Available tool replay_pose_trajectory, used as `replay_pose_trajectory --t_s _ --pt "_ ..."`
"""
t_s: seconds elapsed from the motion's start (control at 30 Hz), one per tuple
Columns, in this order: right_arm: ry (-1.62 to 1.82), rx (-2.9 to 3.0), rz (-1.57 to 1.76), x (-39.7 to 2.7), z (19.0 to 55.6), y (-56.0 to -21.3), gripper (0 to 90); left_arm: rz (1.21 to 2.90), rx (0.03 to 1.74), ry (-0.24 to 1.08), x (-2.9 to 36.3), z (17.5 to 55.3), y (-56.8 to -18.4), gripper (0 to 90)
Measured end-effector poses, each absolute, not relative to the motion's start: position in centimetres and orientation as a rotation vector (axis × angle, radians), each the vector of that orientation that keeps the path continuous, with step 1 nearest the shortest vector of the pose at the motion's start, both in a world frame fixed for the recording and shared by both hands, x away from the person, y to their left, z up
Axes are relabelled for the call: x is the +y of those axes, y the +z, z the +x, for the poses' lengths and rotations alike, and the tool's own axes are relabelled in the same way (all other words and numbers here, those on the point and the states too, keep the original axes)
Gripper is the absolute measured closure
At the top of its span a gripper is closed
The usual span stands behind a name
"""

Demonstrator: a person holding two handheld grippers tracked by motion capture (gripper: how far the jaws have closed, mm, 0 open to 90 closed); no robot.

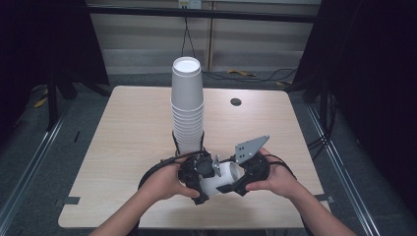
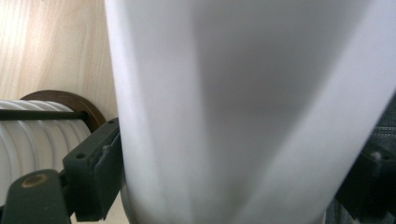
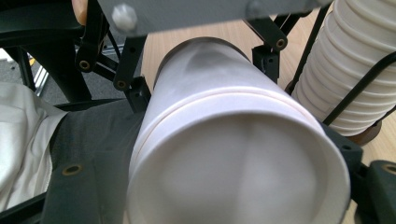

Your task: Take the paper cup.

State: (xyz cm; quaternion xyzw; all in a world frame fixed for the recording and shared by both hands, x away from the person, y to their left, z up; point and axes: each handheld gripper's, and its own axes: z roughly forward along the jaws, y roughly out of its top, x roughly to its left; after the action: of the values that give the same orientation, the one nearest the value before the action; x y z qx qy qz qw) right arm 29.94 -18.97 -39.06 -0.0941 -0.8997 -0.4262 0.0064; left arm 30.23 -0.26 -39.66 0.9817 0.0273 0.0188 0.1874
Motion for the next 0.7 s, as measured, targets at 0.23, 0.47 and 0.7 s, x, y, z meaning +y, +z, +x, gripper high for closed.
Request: replay_pose_trajectory --t_s 0.23,0.47,0.7 --pt "-1.335 -2.805 -0.320 -19.02 30.06 -38.99 24.2 2.754 0.073 0.062 -0.05 30.24 -39.53 10.5" --pt "-1.315 -2.808 -0.330 -19.10 30.15 -39.21 24.4 2.743 0.063 0.114 0.06 30.26 -39.37 10.4" --pt "-1.289 -2.824 -0.330 -19.15 30.12 -39.39 24.4 2.738 0.070 0.110 0.06 30.21 -39.19 10.6"
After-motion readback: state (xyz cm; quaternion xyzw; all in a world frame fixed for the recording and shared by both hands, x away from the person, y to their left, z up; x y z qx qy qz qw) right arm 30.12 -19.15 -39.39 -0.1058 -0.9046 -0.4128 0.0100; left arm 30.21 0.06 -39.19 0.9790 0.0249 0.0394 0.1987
